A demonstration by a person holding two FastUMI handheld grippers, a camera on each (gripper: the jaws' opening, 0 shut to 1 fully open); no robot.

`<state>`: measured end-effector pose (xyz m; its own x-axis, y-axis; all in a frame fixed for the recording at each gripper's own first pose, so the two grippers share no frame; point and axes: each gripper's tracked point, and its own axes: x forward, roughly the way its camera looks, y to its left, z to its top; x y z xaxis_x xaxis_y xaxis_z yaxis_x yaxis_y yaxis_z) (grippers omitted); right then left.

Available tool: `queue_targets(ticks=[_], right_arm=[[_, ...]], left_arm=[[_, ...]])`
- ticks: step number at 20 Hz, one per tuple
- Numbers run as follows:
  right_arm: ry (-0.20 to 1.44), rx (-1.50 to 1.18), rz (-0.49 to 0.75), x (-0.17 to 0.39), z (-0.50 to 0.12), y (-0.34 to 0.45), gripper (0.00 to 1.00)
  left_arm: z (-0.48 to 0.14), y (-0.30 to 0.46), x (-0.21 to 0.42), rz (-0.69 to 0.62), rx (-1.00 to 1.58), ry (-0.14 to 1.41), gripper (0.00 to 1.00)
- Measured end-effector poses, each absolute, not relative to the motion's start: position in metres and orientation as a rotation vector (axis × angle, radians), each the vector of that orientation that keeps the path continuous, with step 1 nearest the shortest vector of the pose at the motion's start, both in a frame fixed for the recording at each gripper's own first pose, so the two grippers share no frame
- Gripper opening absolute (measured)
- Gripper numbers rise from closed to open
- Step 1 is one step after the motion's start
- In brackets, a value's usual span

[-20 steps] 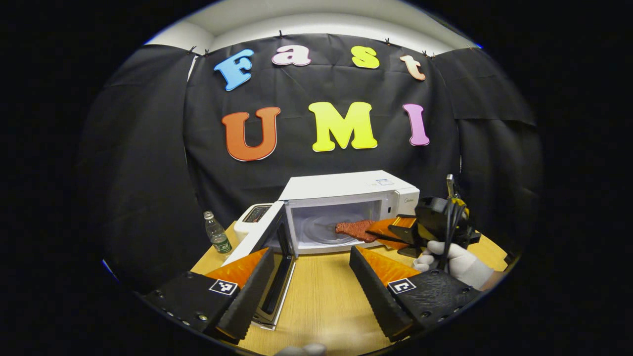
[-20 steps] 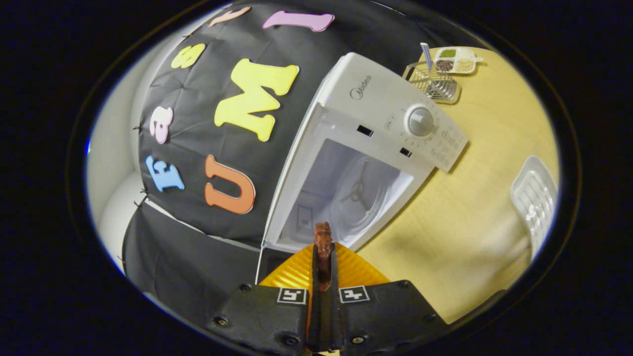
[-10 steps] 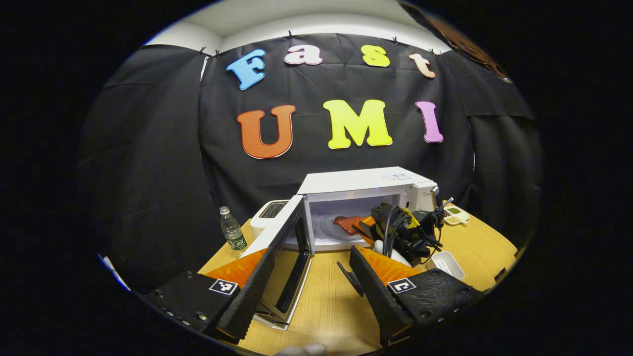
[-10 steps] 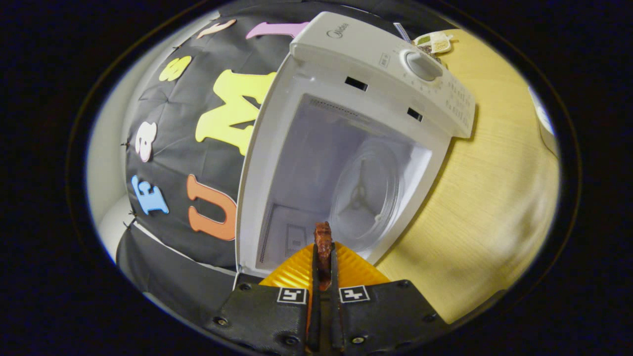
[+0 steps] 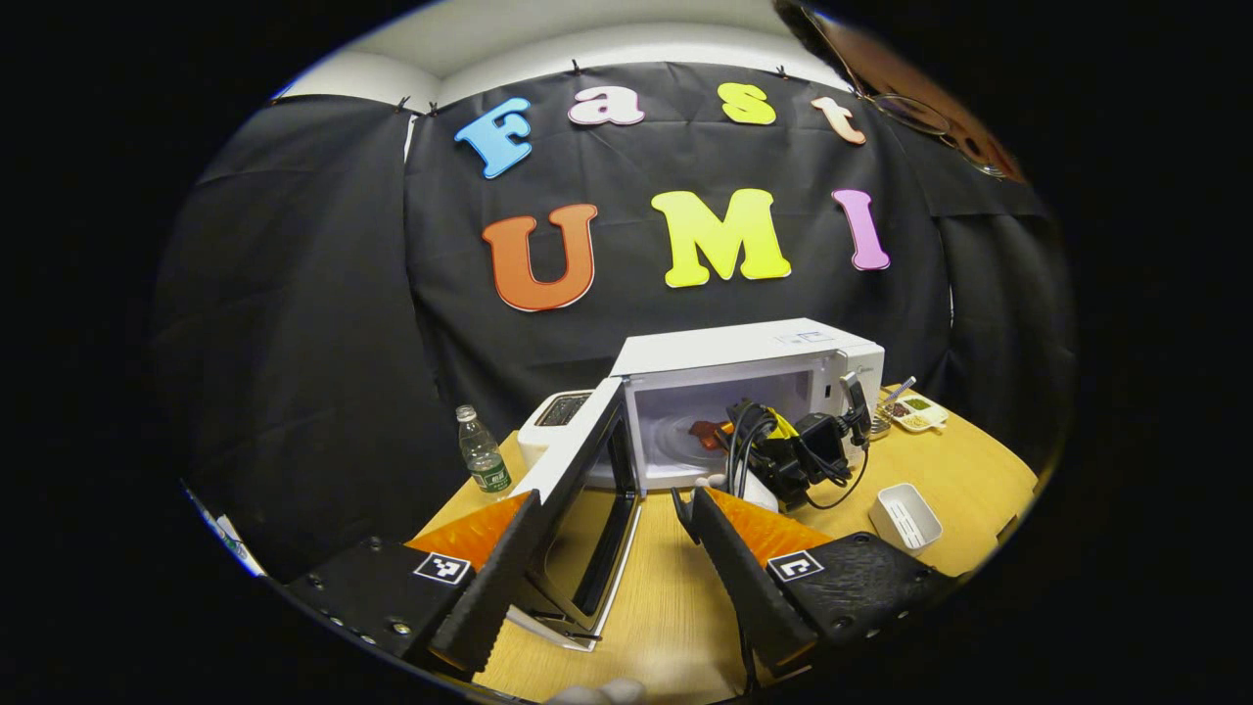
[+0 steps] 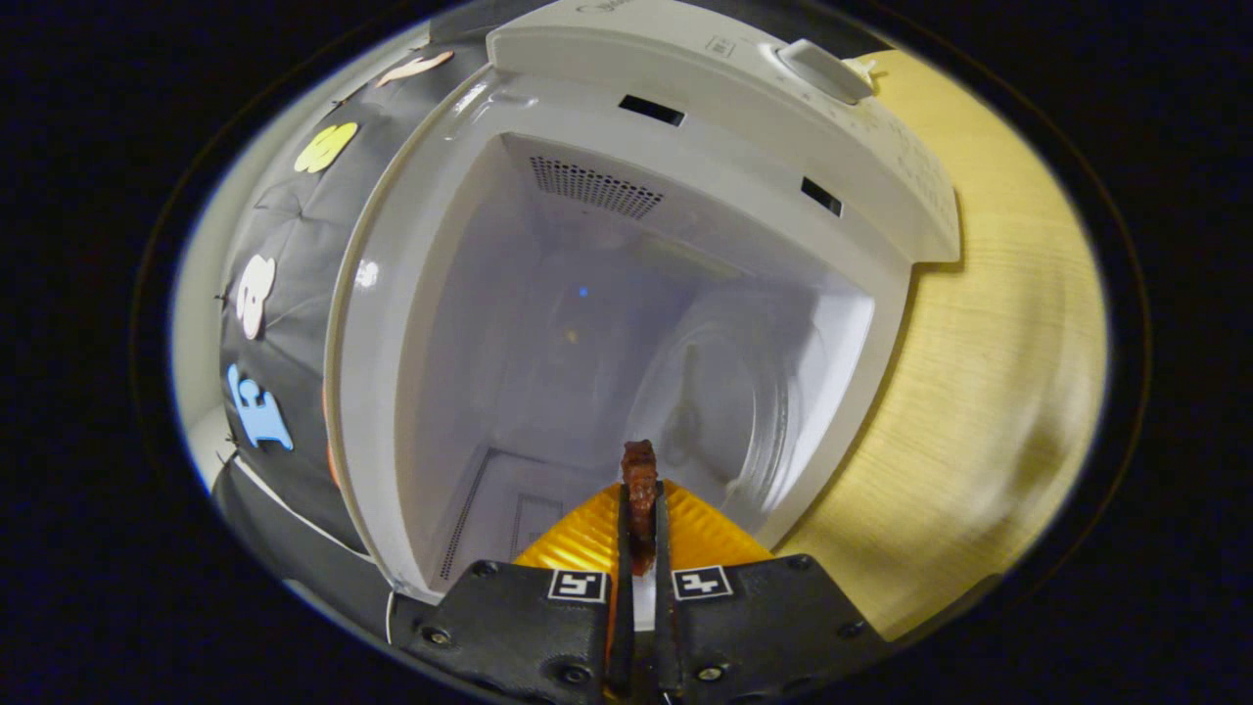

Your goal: Open the microwave oven with the left hand, put the food in, and close the microwave oven.

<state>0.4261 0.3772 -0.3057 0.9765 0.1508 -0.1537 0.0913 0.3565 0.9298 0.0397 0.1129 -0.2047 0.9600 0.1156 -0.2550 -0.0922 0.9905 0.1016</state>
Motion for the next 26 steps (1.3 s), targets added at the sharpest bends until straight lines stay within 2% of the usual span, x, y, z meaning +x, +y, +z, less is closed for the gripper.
queue_targets(ticks=[3, 4, 5, 6, 7, 8, 9, 10, 13, 14, 15, 17, 19, 23, 24, 26], right_arm=[[0.245, 1.117, 0.032, 0.437, -0.313, 0.38, 0.03], [0.255, 1.081, 0.017, 0.438, -0.32, 0.379, 0.13], [0.245, 1.064, 0.009, 0.439, -0.321, 0.376, 0.14], [0.26, 1.02, 0.002, 0.439, -0.325, 0.377, 0.07], [0.275, 0.95, -0.017, 0.443, -0.329, 0.38, 0.17], [0.267, 0.898, -0.019, 0.443, -0.329, 0.379, 0.22], [0.269, 0.864, -0.015, 0.443, -0.329, 0.378, 0.12], [0.269, 0.831, -0.017, 0.444, -0.33, 0.375, 0.28], [0.256, 0.675, -0.015, 0.444, -0.332, 0.367, 0.31], [0.249, 0.634, -0.01, 0.444, -0.332, 0.368, 0.27], [0.257, 0.623, -0.004, 0.444, -0.333, 0.367, 0.3], [0.26, 0.621, 0.008, 0.44, -0.333, 0.367, 0.51], [0.24, 0.572, -0.012, 0.433, -0.326, 0.358, 0.57], [0.202, 0.486, 0.012, 0.423, -0.304, 0.352, 1.0], [0.197, 0.48, 0.017, 0.421, -0.297, 0.35, 0.91], [0.201, 0.477, 0.041, 0.411, -0.283, 0.348, 0.91]], left_arm=[[-0.198, 0.12, 0.044, 0.117, 0.112, 0.244, 0.94], [-0.198, 0.119, 0.044, 0.119, 0.111, 0.242, 0.94], [-0.198, 0.12, 0.045, 0.118, 0.108, 0.245, 0.94], [-0.199, 0.121, 0.046, 0.12, 0.107, 0.244, 0.94], [-0.2, 0.121, 0.046, 0.121, 0.105, 0.246, 0.94], [-0.2, 0.122, 0.045, 0.122, 0.101, 0.247, 0.94], [-0.202, 0.122, 0.044, 0.127, 0.106, 0.244, 0.94], [-0.201, 0.125, 0.043, 0.135, 0.115, 0.234, 0.94], [-0.208, 0.122, 0.042, 0.132, 0.123, 0.246, 0.94], [-0.211, 0.12, 0.042, 0.131, 0.126, 0.251, 0.94], [-0.212, 0.119, 0.04, 0.13, 0.125, 0.252, 0.94], [-0.21, 0.119, 0.039, 0.139, 0.124, 0.247, 0.94], [-0.204, 0.115, 0.04, 0.139, 0.119, 0.226, 0.94], [-0.203, 0.116, 0.037, 0.145, 0.114, 0.219, 0.94], [-0.202, 0.118, 0.037, 0.151, 0.109, 0.216, 0.94], [-0.199, 0.121, 0.037, 0.16, 0.096, 0.21, 0.94]])
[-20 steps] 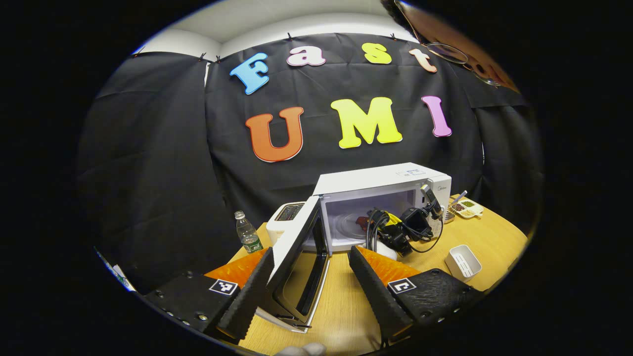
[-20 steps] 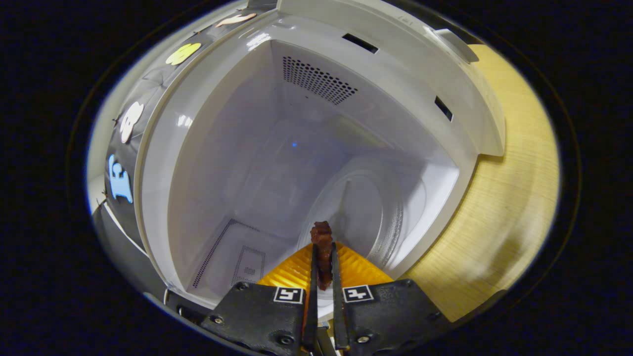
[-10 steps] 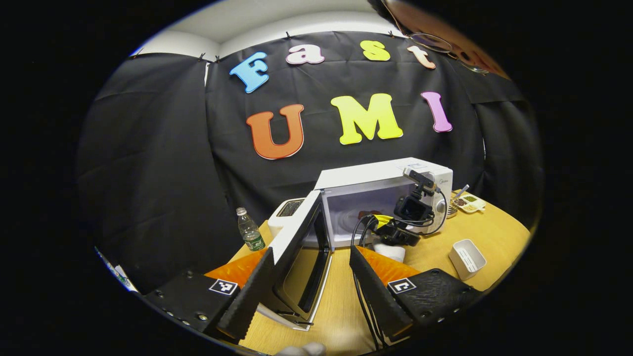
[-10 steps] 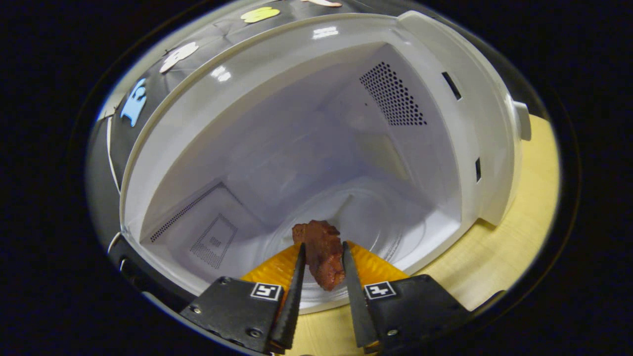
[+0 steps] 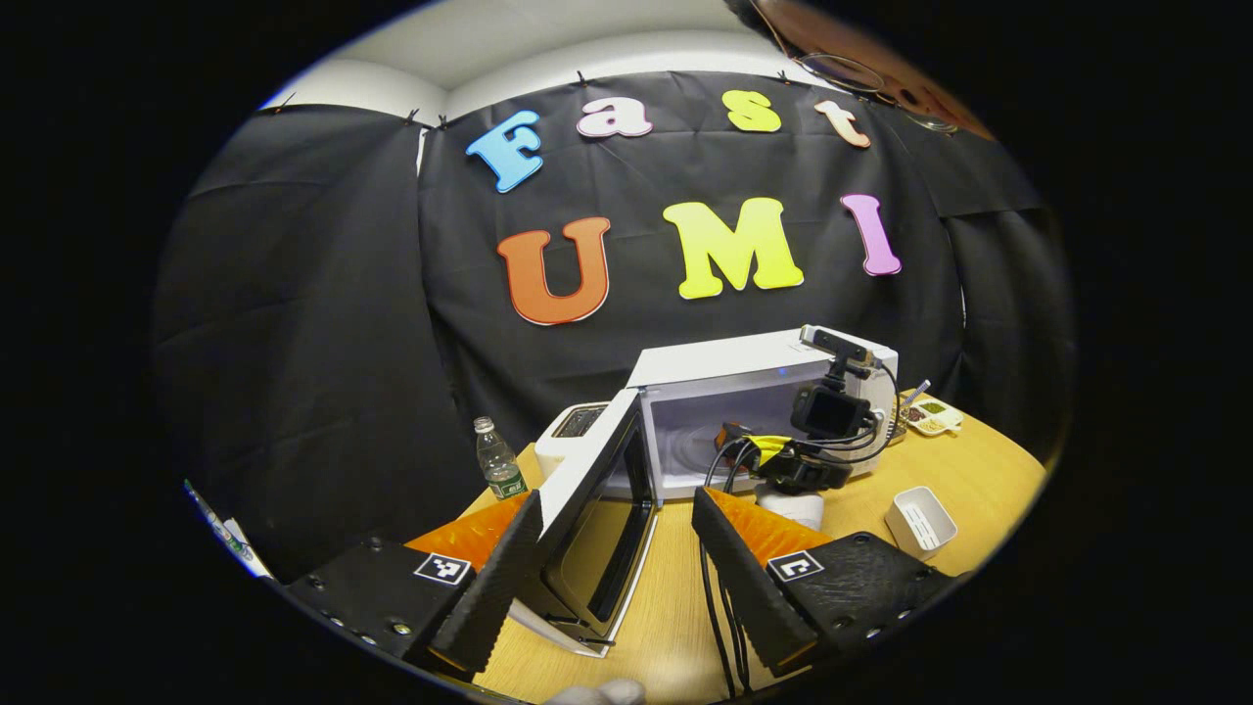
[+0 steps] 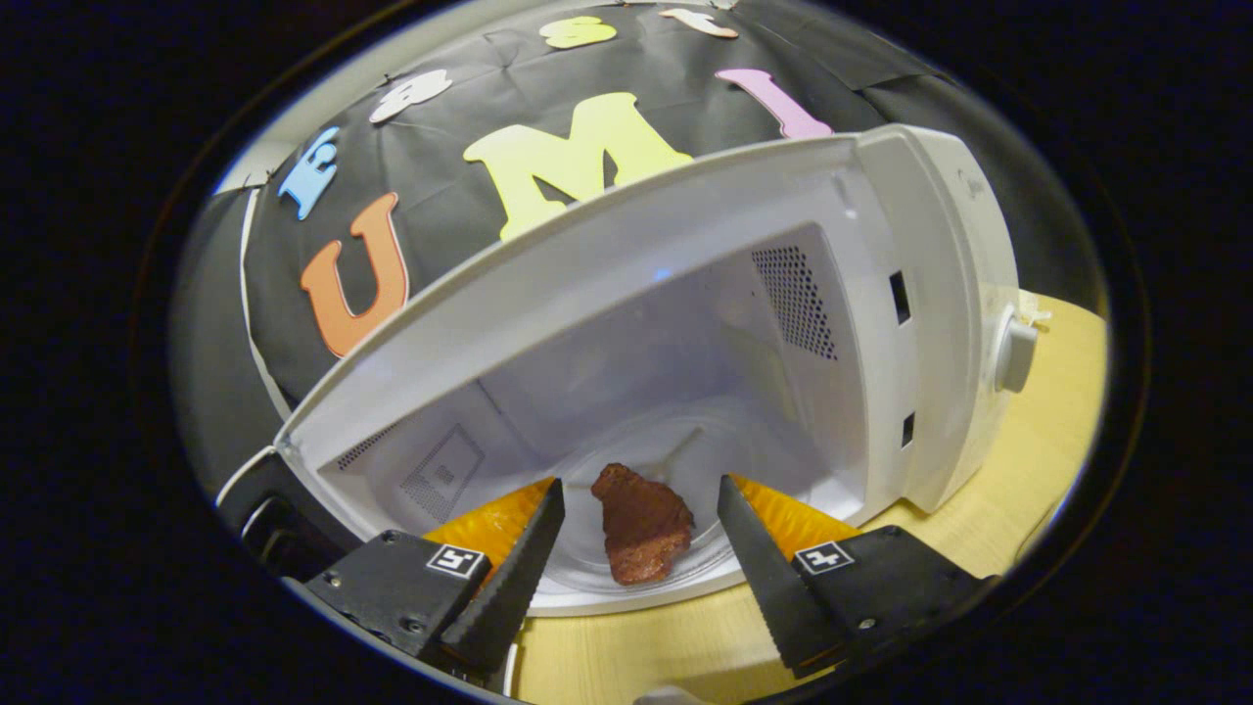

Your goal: Open the microwave oven with the left hand, put the food in, and close the microwave oven.

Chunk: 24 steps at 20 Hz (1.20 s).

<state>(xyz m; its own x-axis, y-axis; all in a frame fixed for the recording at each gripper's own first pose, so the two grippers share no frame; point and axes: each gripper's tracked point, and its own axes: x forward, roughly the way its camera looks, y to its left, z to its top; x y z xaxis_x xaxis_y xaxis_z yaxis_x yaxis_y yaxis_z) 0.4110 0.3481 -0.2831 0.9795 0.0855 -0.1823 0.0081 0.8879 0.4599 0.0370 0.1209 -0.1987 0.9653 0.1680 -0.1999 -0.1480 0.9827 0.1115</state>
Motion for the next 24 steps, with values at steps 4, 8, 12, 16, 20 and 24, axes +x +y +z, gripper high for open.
queue_targets(ticks=[4, 8, 12, 16, 20, 24], right_arm=[[0.24, 0.439, 0.079, 0.371, -0.257, 0.332, 1.0], [0.235, 0.294, 0.125, 0.326, -0.218, 0.295, 0.91], [0.232, 0.133, 0.153, 0.282, -0.178, 0.242, 1.0], [0.239, 0.06, 0.194, 0.226, -0.143, 0.198, 0.92], [0.17, -0.002, 0.217, 0.164, -0.098, 0.161, 0.91], [0.157, 0.023, 0.173, 0.129, -0.076, 0.128, 0.92]], left_arm=[[-0.184, 0.131, 0.039, 0.186, 0.072, 0.188, 0.94], [-0.165, 0.134, 0.037, 0.192, 0.049, 0.168, 0.94], [-0.151, 0.137, 0.034, 0.183, 0.061, 0.156, 0.94], [-0.143, 0.163, 0.028, 0.209, 0.06, 0.152, 0.94], [-0.144, 0.191, 0.017, 0.262, 0.044, 0.161, 0.94], [-0.142, 0.213, 0.015, 0.29, 0.04, 0.154, 0.94]])
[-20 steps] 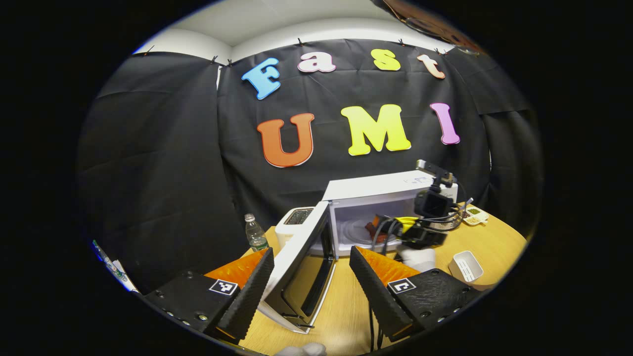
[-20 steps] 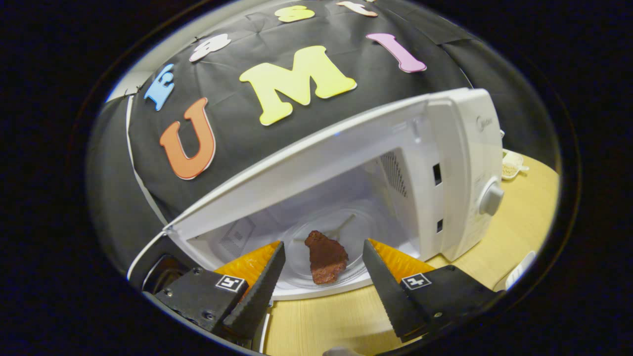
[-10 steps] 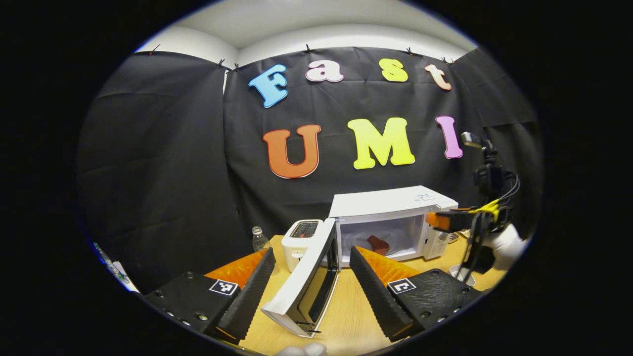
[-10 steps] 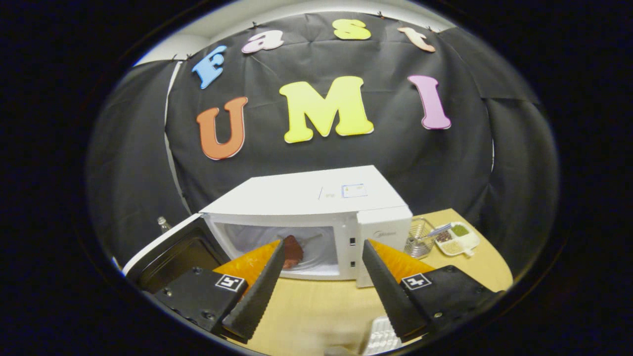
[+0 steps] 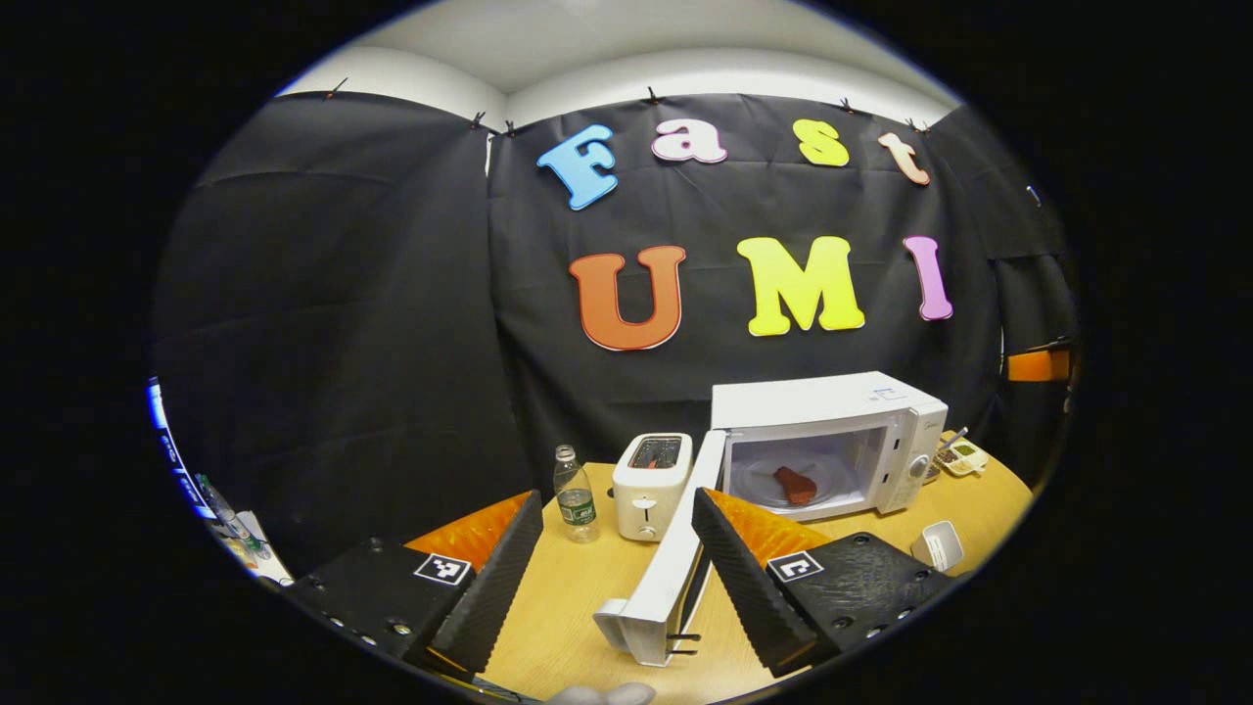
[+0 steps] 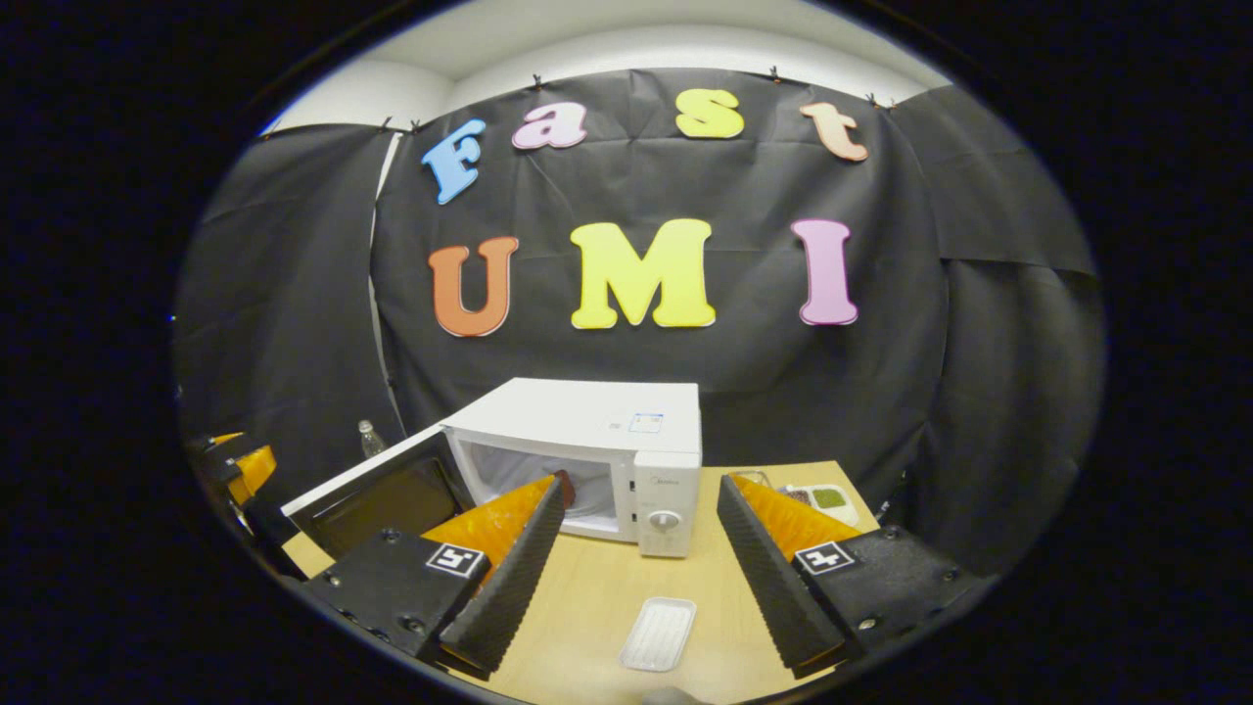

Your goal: Open the microwave oven with the left hand, put the food in, and close the microwave oven.

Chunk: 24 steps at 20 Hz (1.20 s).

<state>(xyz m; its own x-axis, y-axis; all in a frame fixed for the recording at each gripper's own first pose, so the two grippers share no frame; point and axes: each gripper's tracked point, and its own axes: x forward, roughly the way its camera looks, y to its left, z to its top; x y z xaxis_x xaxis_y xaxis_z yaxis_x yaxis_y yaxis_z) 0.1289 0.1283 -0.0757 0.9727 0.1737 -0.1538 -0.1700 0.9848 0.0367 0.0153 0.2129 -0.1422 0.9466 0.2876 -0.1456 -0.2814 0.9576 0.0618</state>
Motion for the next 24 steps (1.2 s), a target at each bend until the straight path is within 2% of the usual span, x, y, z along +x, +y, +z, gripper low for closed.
queue_targets(ticks=[3, 4, 5, 8, 9, 14, 24], right_arm=[[0.163, 0.034, 0.138, 0.109, -0.069, 0.108, 0.92], [0.171, 0.021, 0.127, 0.106, -0.07, 0.103, 1.0], [0.178, 0.008, 0.116, 0.103, -0.071, 0.098, 0.92], [0.186, 0.03, 0.109, 0.095, -0.068, 0.093, 0.92], [0.189, 0.037, 0.104, 0.092, -0.068, 0.092, 0.92], [0.193, 0.025, 0.091, 0.083, -0.062, 0.089, 0.92], [0.222, 0.0, 0.041, 0.061, -0.059, 0.076, 0.92]], left_arm=[[-0.139, 0.23, 0.014, 0.315, 0.05, 0.144, 0.94], [-0.139, 0.236, 0.014, 0.322, 0.05, 0.14, 0.94], [-0.139, 0.242, 0.014, 0.334, 0.05, 0.138, 0.94], [-0.15, 0.258, 0.013, 0.364, 0.039, 0.158, 0.94], [-0.155, 0.263, 0.011, 0.371, 0.04, 0.162, 0.87], [-0.189, 0.286, 0.006, 0.395, 0.063, 0.213, 0.0], [-0.282, 0.275, 0.015, 0.301, -0.048, 0.332, 0.0]])
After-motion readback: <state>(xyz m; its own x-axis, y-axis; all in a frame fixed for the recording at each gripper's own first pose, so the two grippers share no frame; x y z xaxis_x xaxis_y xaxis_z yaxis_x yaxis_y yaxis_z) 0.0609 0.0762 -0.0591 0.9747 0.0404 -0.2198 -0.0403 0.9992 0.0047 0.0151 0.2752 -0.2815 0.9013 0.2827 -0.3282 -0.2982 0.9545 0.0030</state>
